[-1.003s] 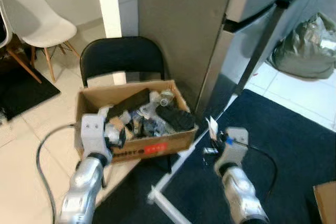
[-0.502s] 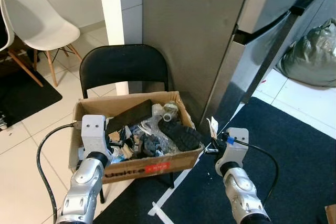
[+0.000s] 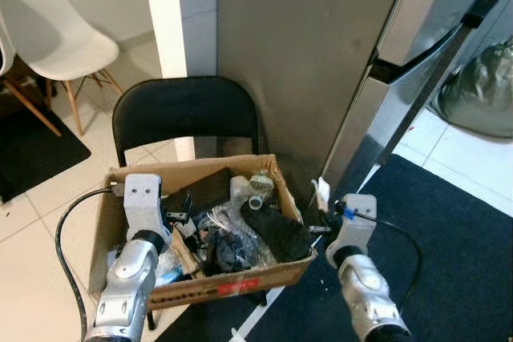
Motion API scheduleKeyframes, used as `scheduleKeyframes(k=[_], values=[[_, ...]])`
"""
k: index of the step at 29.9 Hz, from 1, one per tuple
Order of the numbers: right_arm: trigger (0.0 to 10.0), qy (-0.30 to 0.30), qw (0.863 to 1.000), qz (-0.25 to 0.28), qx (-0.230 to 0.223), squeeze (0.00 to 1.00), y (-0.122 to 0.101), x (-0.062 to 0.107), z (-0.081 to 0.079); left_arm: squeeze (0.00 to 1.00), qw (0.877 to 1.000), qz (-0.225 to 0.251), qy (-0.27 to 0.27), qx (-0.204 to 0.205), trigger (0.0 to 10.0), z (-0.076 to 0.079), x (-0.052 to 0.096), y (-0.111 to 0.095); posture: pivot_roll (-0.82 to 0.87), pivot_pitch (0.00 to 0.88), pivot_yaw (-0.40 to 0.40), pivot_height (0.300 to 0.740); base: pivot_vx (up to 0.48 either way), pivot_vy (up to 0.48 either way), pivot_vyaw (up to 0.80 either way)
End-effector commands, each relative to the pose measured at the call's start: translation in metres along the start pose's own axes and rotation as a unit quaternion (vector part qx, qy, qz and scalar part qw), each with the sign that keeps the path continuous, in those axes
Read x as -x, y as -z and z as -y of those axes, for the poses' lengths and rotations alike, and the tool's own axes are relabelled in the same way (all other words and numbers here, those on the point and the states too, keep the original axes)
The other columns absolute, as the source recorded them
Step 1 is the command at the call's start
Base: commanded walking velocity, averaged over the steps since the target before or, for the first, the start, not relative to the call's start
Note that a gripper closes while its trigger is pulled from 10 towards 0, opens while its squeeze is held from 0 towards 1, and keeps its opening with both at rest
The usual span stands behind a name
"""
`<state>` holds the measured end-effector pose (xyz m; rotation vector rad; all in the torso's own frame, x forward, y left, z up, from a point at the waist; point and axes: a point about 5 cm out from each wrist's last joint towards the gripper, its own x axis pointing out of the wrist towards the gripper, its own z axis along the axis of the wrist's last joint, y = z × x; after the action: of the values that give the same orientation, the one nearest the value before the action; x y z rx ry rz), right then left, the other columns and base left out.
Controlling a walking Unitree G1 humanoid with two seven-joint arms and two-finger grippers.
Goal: Picking trash to rubbish bin
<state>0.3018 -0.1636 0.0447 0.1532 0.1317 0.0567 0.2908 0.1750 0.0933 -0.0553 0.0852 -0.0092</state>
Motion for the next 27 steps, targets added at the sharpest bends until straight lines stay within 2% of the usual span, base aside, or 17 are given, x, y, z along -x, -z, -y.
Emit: scheduleKeyframes(k=[1, 4, 5, 6, 8, 10, 13, 15, 16, 17, 18, 21, 22, 27], values=[[10.0, -0.012, 1.000, -0.008, -0.005, 0.00, 0.005, 0.001, -0.004, 0.00, 0.999, -0.023, 0.010, -0.020, 10.0, -0.001, 0.006, 0.010, 0.10, 0.097, -0.043, 0.740, 0.000, 0.000, 0.00], [10.0, -0.015, 1.000, -0.007, -0.005, 0.00, 0.004, 0.001, -0.005, 0.00, 0.999, -0.028, 0.016, -0.027, 10.0, -0.001, 0.007, 0.012, 0.10, 0.097, -0.043, 0.740, 0.000, 0.000, 0.00], [10.0, -0.034, 0.999, -0.006, -0.004, 0.00, 0.003, -0.001, -0.009, 0.00, 0.998, -0.036, 0.028, -0.040, 10.0, -0.001, 0.009, 0.015, 0.10, 0.098, -0.047, 0.740, 0.000, 0.000, 0.00], [10.0, -0.092, 0.996, -0.008, 0.015, 0.00, 0.002, -0.002, -0.021, 0.00, 0.995, -0.054, 0.050, -0.061, 10.0, 0.000, 0.013, 0.020, 0.10, 0.098, -0.047, 0.740, 0.000, 0.000, 0.00], [10.0, -0.107, 0.994, -0.009, 0.021, 0.00, 0.002, -0.002, -0.024, 0.00, 0.995, -0.058, 0.055, -0.065, 10.0, 0.000, 0.014, 0.021, 0.10, 0.098, -0.047, 0.740, 0.000, 0.000, 0.00], [10.0, -0.170, 0.985, -0.023, 0.027, 0.00, 0.004, -0.002, -0.037, 0.00, 0.988, -0.082, 0.092, -0.094, 10.0, 0.003, 0.017, 0.028, 0.11, 0.097, -0.053, 0.740, 0.000, 0.000, 0.00], [10.0, -0.188, 0.981, -0.029, 0.028, 0.00, 0.005, -0.002, -0.041, 0.00, 0.986, -0.090, 0.099, -0.096, 10.0, 0.003, 0.018, 0.030, 0.11, 0.097, -0.053, 0.740, 0.000, 0.000, 0.00], [10.0, -0.211, 0.976, -0.037, 0.029, 0.00, 0.007, -0.001, -0.047, 0.00, 0.986, -0.095, 0.104, -0.093, 10.0, 0.003, 0.019, 0.031, 0.11, 0.094, -0.057, 0.740, 0.000, 0.000, 0.00], [10.0, -0.238, 0.969, -0.047, 0.035, 0.00, 0.009, 0.000, -0.053, 0.00, 0.984, -0.100, 0.110, -0.094, 10.0, 0.002, 0.021, 0.033, 0.11, 0.094, -0.058, 0.740, 0.000, 0.000, 0.00], [10.0, -0.238, 0.969, -0.047, 0.035, 0.00, 0.009, 0.000, -0.053, 0.00, 0.984, -0.100, 0.110, -0.094, 10.0, 0.002, 0.021, 0.033, 0.11, 0.094, -0.058, 0.740, 0.000, 0.000, 0.00], [10.0, -0.287, 0.955, -0.063, 0.039, 0.00, 0.014, 0.003, -0.066, 0.00, 0.983, -0.104, 0.118, -0.091, 10.0, 0.000, 0.023, 0.034, 0.11, 0.092, -0.062, 0.740, 0.000, 0.000, 0.00], [10.0, -0.301, 0.951, -0.065, 0.038, 0.00, 0.014, 0.004, -0.070, 0.00, 0.983, -0.105, 0.120, -0.092, 10.0, 0.000, 0.024, 0.034, 0.12, 0.091, -0.062, 0.740, 0.000, 0.000, 0.00], [10.0, -0.316, 0.946, -0.064, 0.035, 0.00, 0.014, 0.003, -0.078, 0.00, 0.982, -0.106, 0.126, -0.093, 10.0, 0.000, 0.025, 0.033, 0.12, 0.089, -0.063, 0.740, 0.000, 0.000, 0.00], [10.0, -0.329, 0.942, -0.063, 0.032, 0.00, 0.012, 0.001, -0.088, 0.00, 0.981, -0.107, 0.128, -0.096, 10.0, 0.001, 0.026, 0.033, 0.12, 0.087, -0.064, 0.740, 0.000, 0.000, 0.00]])
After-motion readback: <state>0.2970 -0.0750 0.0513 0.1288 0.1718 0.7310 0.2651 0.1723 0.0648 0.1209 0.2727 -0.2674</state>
